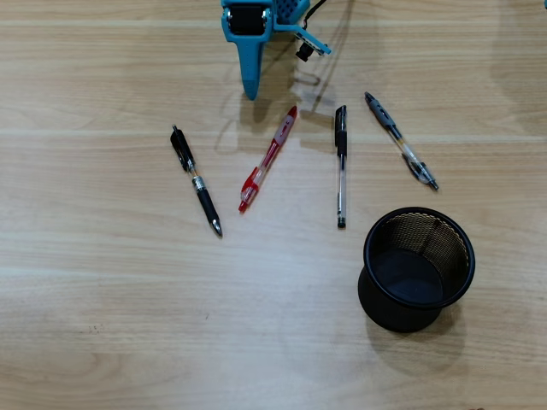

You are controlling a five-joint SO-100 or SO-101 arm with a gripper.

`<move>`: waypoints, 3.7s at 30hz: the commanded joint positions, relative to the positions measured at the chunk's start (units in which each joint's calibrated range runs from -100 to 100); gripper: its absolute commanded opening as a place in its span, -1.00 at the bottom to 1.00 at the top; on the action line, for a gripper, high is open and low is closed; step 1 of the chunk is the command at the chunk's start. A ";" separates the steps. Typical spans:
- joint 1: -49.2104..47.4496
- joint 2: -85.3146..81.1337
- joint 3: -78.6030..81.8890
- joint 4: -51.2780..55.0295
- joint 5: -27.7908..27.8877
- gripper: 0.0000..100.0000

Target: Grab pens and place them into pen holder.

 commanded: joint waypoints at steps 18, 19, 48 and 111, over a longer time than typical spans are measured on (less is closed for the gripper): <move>0.34 -0.68 0.43 0.16 0.23 -0.95; 0.34 -0.68 0.43 0.16 0.23 -0.95; 0.34 -0.68 0.43 0.16 0.07 -0.95; -46.85 68.03 -55.77 -16.24 -33.43 -0.96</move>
